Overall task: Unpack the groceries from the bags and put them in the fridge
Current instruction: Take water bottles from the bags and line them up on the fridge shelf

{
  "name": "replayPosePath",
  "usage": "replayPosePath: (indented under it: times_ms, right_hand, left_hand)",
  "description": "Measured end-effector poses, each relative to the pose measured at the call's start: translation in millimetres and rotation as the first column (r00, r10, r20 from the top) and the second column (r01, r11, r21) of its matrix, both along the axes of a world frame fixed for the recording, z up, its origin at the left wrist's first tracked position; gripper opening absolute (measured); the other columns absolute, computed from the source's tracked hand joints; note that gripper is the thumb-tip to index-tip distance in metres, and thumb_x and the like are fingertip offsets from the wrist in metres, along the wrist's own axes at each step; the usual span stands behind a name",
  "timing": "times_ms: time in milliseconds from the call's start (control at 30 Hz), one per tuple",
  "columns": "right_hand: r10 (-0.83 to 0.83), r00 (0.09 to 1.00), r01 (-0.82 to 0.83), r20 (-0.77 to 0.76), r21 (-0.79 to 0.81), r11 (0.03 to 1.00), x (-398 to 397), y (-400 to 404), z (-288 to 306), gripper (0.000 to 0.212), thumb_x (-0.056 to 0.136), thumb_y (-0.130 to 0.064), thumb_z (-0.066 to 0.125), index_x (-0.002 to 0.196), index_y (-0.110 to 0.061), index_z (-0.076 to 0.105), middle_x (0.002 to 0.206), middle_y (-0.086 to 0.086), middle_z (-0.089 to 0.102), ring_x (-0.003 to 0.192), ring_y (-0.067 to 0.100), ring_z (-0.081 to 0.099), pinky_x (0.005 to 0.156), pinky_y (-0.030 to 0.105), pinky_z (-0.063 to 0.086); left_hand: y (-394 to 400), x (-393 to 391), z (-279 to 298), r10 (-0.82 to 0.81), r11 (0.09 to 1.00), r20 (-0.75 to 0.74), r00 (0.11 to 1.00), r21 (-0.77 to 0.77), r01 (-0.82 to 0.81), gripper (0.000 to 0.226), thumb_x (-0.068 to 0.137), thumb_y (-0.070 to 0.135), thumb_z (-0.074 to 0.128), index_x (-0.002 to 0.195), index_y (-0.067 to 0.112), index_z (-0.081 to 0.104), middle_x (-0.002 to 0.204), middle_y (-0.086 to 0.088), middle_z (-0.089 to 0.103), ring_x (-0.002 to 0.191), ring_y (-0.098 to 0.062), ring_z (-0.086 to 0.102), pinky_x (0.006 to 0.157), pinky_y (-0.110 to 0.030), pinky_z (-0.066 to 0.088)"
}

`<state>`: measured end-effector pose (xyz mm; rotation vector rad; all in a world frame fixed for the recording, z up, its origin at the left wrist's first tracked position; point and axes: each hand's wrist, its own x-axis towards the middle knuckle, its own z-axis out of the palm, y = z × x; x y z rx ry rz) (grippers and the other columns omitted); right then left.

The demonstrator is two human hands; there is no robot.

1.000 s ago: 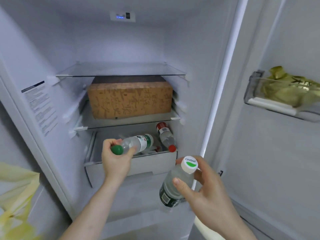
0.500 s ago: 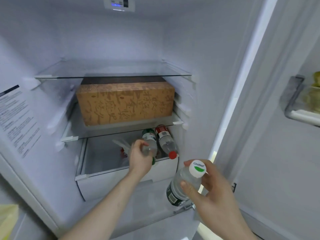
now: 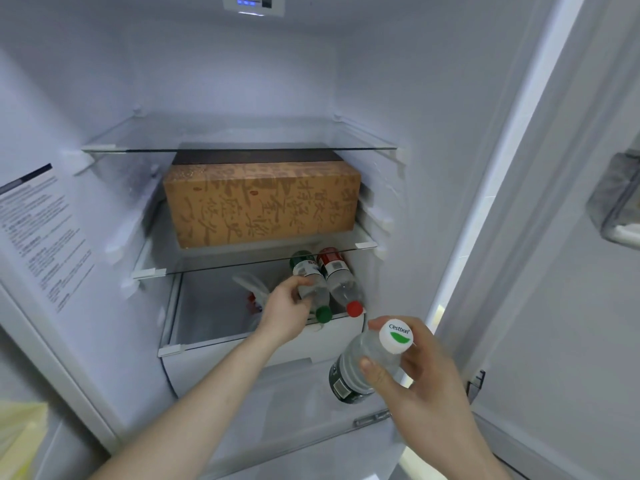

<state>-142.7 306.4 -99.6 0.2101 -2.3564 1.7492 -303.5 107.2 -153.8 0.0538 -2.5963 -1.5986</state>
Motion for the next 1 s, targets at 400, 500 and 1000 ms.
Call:
replayPosePath:
  times_ms: [400,500,1000]
  right_hand:
    - [0.164,0.932,-0.176,-0.323,-0.009,0.984,-21.4,-51.6,-20.2,0.043,0.079,0.003,0.085,0.102,-0.023,0.061,0.117,-0.009,0.066,0.131,0.016,0.06,0.102,0.031,0.052]
    - [0.283,0.89,-0.279,-0.358,0.064,0.958,-29.6,-71.4,-36.0,0.046,0.081,0.003,0.082,0.097,-0.029,0.054,0.122,-0.012,0.063,0.136,0.017,0.055,0.106,0.032,0.048]
    - [0.148,0.971,-0.064,-0.187,0.391,0.918,-7.1,6.0,-21.9,0.038,0.089,-0.018,0.078,0.116,-0.04,0.062,0.137,-0.021,0.053,0.133,0.005,0.052,0.107,0.023,0.042]
  left_hand:
    - [-22.9,122.1,14.4,-0.342,0.801,0.463,0.818,0.599,-0.004,0.069,0.093,0.072,0.048,0.116,0.01,0.071,0.104,-0.016,0.077,0.09,-0.035,0.074,0.077,-0.042,0.06]
    - [-23.1,121.1,13.4,-0.264,0.59,0.362,0.894,0.794,-0.148,0.048,0.089,0.053,0.062,0.116,0.015,0.076,0.1,-0.014,0.074,0.084,-0.026,0.069,0.07,-0.038,0.058]
    - [-60.2,24.9,5.5,0.244,0.935,0.18,0.953,0.218,-0.28,0.069,0.087,0.05,0.073,0.146,0.027,0.047,0.131,0.012,0.059,0.111,-0.025,0.066,0.079,-0.041,0.062]
